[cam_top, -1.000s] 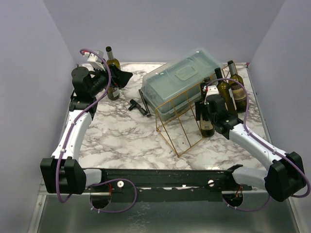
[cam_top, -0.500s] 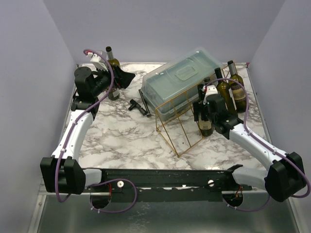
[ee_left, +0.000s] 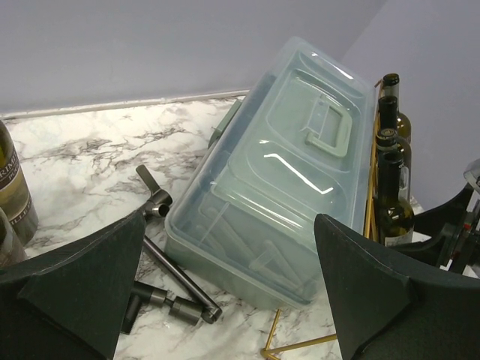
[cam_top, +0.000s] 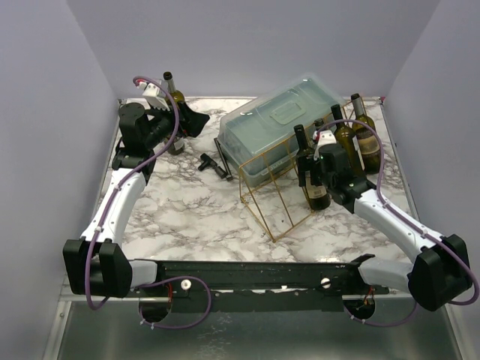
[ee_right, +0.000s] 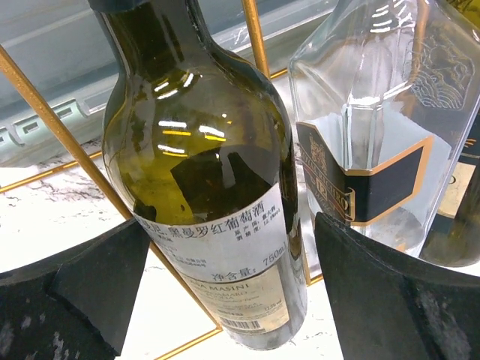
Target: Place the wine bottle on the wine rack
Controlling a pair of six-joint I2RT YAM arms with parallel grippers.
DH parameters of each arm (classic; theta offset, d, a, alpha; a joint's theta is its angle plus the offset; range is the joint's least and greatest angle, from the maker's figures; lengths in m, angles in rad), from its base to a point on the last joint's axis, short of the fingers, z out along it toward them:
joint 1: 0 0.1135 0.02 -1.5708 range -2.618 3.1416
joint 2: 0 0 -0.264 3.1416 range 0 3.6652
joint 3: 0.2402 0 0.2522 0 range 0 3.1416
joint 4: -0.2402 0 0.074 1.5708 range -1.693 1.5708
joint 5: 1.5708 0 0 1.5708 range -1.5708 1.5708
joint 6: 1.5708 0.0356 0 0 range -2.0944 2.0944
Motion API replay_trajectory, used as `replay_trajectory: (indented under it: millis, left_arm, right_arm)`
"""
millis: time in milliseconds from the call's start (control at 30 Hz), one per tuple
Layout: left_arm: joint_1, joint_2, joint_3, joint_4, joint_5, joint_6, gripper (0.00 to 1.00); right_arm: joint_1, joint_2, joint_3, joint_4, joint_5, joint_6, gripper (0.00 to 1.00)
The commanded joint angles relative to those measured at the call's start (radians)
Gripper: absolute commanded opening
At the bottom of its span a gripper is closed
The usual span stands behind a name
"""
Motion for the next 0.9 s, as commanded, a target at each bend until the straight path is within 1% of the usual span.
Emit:
replay_trajectory:
  millis: [0, 233, 300, 400, 533, 600, 633, 700, 800, 867]
  left_arm:
    - [-0.010, 0.000, 0.017, -0.020, -0.050, 0.024, 0.96]
    - [-0.013, -0.015, 0.013, -0.042, -0.121, 0.030, 0.95]
    - [-0.011, -0.028, 0.013, -0.055, -0.162, 0.034, 0.95]
    - [-0.011, -0.052, 0.008, -0.077, -0.274, 0.039, 0.95]
    - [-0.011, -0.043, 0.014, -0.096, -0.490, 0.079, 0.97]
    - [-0.011, -0.008, 0.050, -0.131, -0.622, 0.079, 0.98]
    - [-0.010, 0.007, 0.078, -0.164, -0.658, 0.083, 0.98]
    - [-0.008, 0.036, 0.113, -0.184, -0.704, 0.088, 0.99]
    - [-0.002, 0.068, 0.135, -0.174, -0.722, 0.083, 0.99]
    - [0.001, 0.104, 0.156, -0.169, -0.738, 0.091, 0.99]
  right_arm:
    - [0.009, -0.044, 0.041, -0.014, -0.104, 0.038, 0.94]
    - [0.009, -0.164, 0.031, -0.036, -0.140, 0.089, 0.95]
    - [0.008, -0.204, 0.017, -0.021, -0.150, 0.105, 0.95]
    - [0.009, -0.250, 0.000, -0.003, -0.168, 0.136, 0.96]
    - [0.009, -0.277, -0.010, 0.023, -0.217, 0.153, 0.96]
    - [0.008, -0.279, -0.008, 0.029, -0.228, 0.157, 0.96]
    - [0.009, -0.280, -0.007, 0.030, -0.233, 0.155, 0.96]
    - [0.008, -0.285, -0.011, 0.043, -0.238, 0.155, 0.96]
    - [0.008, -0.288, -0.022, 0.060, -0.238, 0.155, 0.96]
    - [0.009, -0.290, -0.034, 0.074, -0.271, 0.153, 0.97]
